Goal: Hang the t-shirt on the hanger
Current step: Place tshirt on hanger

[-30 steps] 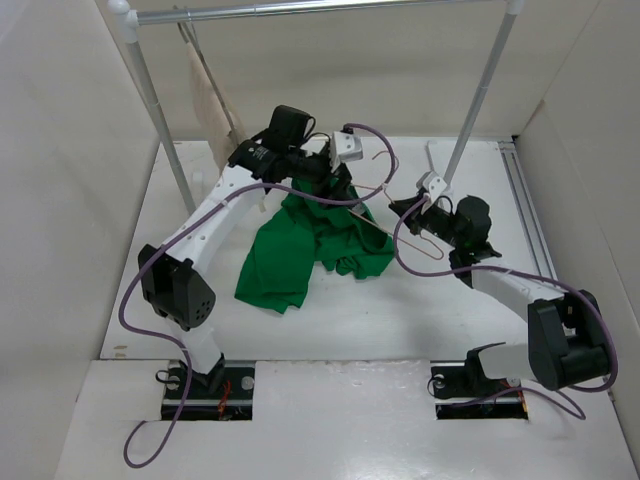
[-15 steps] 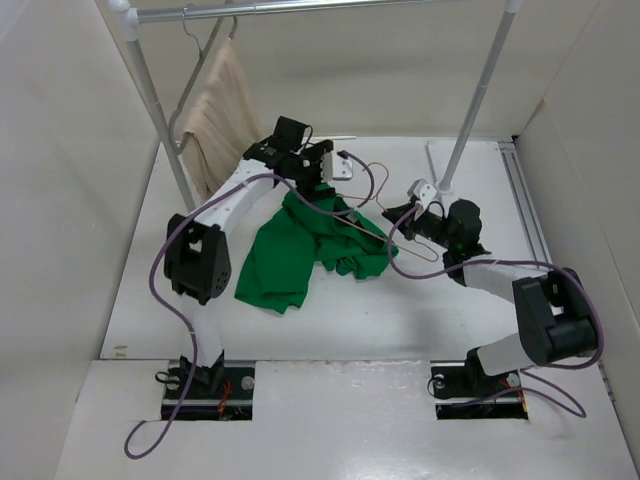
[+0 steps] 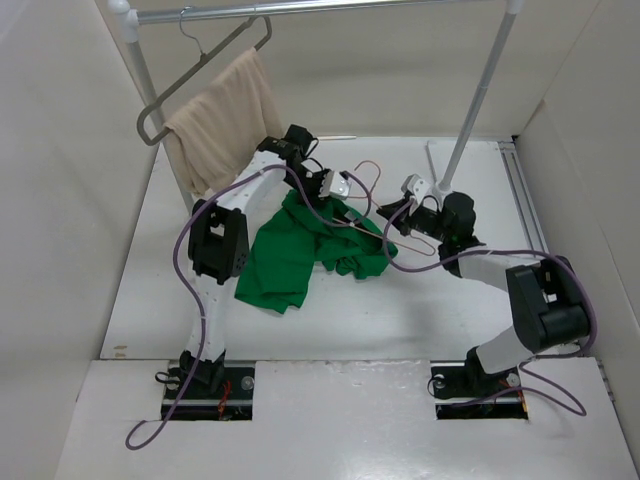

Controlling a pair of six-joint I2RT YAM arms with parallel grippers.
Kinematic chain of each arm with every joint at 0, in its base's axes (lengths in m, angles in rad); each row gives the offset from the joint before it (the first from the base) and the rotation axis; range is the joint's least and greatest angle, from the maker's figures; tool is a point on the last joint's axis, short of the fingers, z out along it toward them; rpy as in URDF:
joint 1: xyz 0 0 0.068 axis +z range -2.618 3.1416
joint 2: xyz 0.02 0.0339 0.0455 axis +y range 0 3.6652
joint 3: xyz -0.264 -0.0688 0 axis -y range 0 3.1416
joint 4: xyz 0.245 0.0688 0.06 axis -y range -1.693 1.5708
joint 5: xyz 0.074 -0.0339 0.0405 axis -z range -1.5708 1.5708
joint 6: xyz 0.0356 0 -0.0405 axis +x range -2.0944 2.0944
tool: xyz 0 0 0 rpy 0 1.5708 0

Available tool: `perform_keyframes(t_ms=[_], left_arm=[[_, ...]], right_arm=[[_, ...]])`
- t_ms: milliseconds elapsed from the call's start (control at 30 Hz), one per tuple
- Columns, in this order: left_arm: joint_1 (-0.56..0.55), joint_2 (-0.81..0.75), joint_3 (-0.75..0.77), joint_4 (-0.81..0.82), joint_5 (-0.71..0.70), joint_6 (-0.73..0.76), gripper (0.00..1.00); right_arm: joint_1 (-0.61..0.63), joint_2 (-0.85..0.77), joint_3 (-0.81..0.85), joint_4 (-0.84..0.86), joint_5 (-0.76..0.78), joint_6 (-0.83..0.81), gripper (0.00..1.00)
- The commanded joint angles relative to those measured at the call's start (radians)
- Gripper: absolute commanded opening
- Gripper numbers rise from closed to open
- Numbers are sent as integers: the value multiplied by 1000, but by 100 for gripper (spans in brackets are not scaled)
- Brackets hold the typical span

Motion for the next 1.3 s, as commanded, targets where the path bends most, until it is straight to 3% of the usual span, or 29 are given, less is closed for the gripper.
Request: perform_keyframes(t_ms=[0, 267, 467, 600, 800, 1067, 1267], left_arm=[[4, -58, 21, -92, 148, 45, 13], [-37, -118, -31, -121, 320, 9, 9], [-37, -118, -77, -144, 340, -2, 0], [-37, -118, -86, -146, 351, -31, 0], [-37, -156, -115, 4, 291, -230, 0], [-37, -309, -256, 280, 236, -474, 0], [-37, -351, -327, 305, 173, -565, 0]], right_arm=[[16, 27, 61, 43, -37, 10, 0], [63, 38, 116, 2, 0, 10, 0], [95, 29, 116, -9, 36, 10, 0], [95, 29, 116, -38, 55, 10, 0], [95, 29, 170, -194, 109, -26, 1], [114, -22, 182, -205, 134, -58, 0], [135, -34, 182, -205, 134, -77, 0]])
